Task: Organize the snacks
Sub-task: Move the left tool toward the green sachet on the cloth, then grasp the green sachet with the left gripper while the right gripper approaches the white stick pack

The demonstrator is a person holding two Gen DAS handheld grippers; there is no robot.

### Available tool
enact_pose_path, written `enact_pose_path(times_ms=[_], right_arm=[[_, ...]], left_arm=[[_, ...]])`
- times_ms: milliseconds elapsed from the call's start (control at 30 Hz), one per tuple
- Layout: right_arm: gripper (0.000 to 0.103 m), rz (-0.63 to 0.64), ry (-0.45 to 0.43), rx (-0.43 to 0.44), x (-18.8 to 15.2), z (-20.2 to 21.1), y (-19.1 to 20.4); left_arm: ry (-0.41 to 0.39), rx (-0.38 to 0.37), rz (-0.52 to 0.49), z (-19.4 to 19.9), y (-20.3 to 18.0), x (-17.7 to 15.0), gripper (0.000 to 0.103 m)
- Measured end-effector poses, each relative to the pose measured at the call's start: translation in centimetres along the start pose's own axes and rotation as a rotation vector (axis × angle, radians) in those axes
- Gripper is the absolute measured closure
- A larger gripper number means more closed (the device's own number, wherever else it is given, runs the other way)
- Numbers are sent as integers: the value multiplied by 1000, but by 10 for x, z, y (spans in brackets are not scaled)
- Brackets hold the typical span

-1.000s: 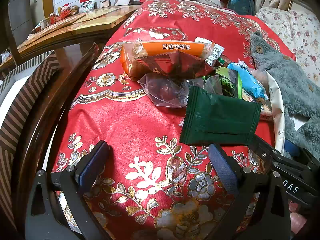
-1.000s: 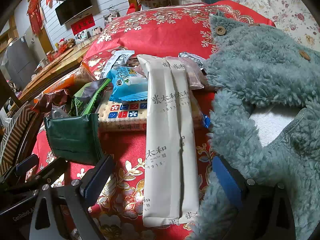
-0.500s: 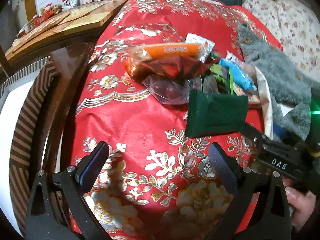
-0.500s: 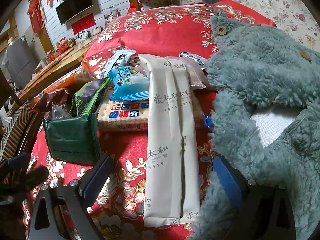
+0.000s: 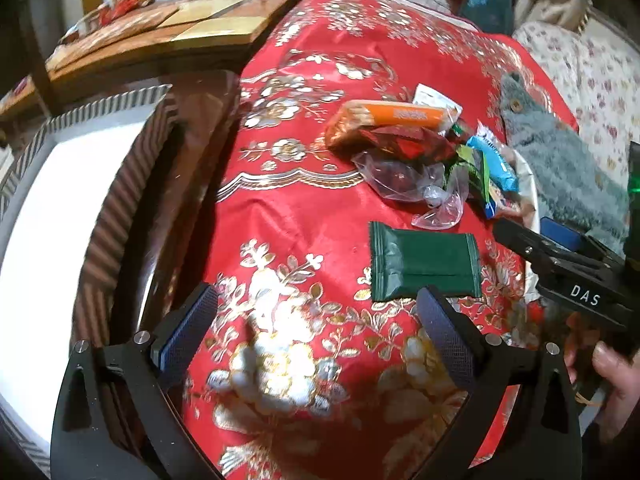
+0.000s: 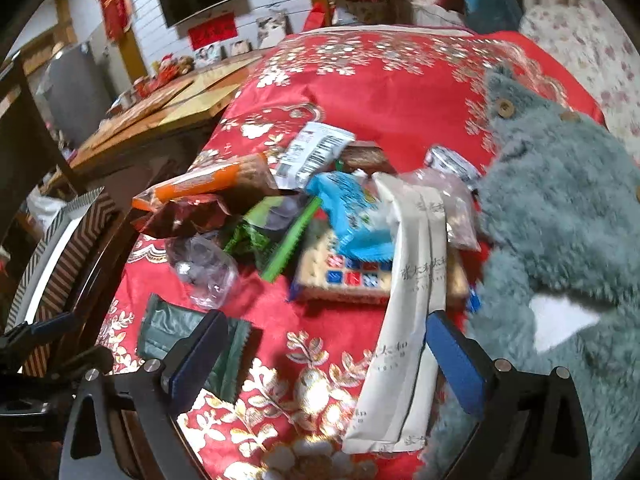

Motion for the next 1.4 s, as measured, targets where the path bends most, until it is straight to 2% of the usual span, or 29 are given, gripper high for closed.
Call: enact_pose_path(times_ms=[100,167,233,300,467,533,633,700,767,800,900,1000,1167,1400], right_arm=[[4,85,18,26,5,5,17],[4,179,36,-21,4,4,30],[4,265,35,-103,6,-5,37],[4,310,44,-157,12,-17,36],[4,376,99,-196,23,-43,37],[4,414,136,-195,21,-45,38],[3,456,206,-150,3,-35,42],[3,484,242,-78,-13,-20,50],[7,481,251,14,-25,-4,60],[7,468,228,30,-27,5,61],[7,391,175,-13,-22,21,44],[7,281,155,35,-19,34,24],[7,151,139,81,-14,40,9],[7,113,140,78,-13,38,-9]], left_arm=[[-4,-4,38,9,6,-1,3],[2,6,52,12,9,-2,3],[8,7,62,13,11,-4,3],[11,10,65,14,13,-6,3],[22,16,82,14,17,-9,3],[24,19,86,15,20,-10,3],[29,20,93,15,23,-11,3],[30,19,106,15,24,-12,3],[32,12,122,15,25,-12,3],[34,8,125,15,24,-11,3],[27,-17,103,17,15,-7,3],[62,-49,66,10,-3,-4,3],[87,-73,68,-7,-25,0,3],[116,-5,-11,-30,-38,4,3]])
Point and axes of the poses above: each gripper's, at about its wrist camera, not at the fingertips, and z roughly against the way its jaws point, y to its left, x to its top, the point moved 4 cm from there along -z, roughly the way its jaws point, and after that the axes turned 5 degrees about -y, right-handed, at the moved point
